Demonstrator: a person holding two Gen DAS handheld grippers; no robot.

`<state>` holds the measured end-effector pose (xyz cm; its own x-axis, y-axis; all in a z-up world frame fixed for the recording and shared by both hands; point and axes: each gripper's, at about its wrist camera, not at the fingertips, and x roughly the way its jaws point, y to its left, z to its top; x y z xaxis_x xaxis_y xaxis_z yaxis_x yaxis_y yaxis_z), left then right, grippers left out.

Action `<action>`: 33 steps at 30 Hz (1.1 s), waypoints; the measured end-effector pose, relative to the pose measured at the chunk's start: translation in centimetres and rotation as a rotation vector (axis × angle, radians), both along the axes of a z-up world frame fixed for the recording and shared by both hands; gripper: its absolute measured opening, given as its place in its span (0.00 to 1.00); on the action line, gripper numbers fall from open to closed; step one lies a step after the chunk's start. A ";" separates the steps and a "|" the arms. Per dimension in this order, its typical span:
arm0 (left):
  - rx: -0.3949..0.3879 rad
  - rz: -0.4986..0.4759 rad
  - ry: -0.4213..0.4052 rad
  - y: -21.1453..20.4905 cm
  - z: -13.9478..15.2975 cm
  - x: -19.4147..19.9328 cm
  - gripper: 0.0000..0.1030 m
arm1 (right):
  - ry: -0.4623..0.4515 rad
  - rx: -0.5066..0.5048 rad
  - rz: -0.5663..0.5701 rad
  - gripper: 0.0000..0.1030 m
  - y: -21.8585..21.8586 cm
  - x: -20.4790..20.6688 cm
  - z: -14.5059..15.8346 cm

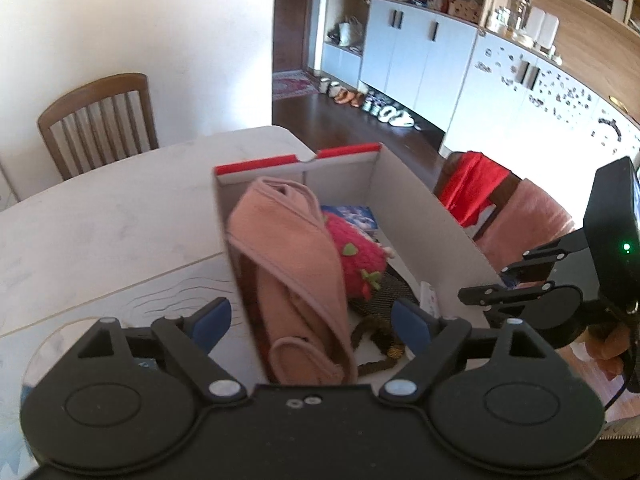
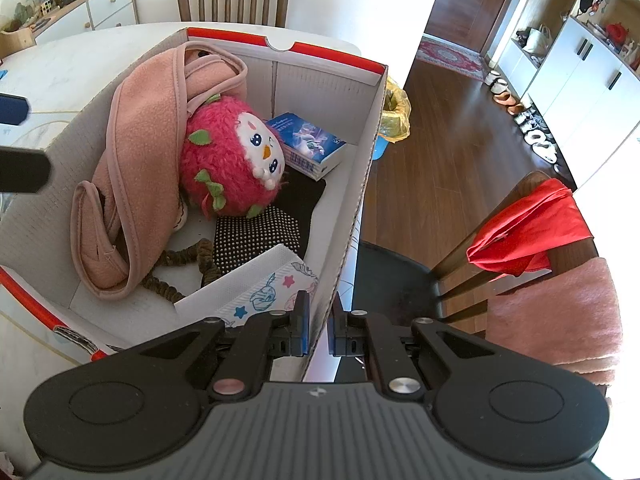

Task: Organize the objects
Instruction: 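Move the left gripper back to the table toward the white and black cables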

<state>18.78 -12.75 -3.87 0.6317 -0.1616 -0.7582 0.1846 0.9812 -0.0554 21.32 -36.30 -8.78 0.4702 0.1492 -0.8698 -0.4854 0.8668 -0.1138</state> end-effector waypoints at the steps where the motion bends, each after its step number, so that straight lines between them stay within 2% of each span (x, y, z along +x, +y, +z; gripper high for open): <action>1: -0.002 0.011 -0.002 0.5 0.2 -0.2 0.84 | 0.000 -0.002 0.000 0.08 0.0 0.0 0.0; 9: 0.016 0.157 -0.015 5.2 0.6 -1.7 0.96 | -0.002 -0.009 -0.002 0.08 0.1 -0.1 0.1; 16: 0.042 0.320 0.021 10.8 -0.2 -2.8 0.98 | -0.003 -0.020 -0.001 0.08 0.0 -0.3 0.1; 23: 0.067 0.469 0.099 16.1 -2.2 -4.0 0.98 | -0.002 -0.033 0.001 0.08 0.3 -0.4 0.0; 28: 0.062 0.530 0.166 18.3 -4.2 -5.1 0.98 | -0.003 -0.041 0.001 0.08 0.4 -0.5 0.0; 33: 0.027 0.518 0.198 17.7 -5.3 -6.0 0.97 | -0.001 -0.043 0.001 0.08 0.4 -0.7 0.1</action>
<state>12.73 4.98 -9.22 0.4683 0.1535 -0.8701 -0.3336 0.9426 -0.0132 20.67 -35.85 -8.73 0.4712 0.1120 -0.8749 -0.4861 0.8606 -0.1516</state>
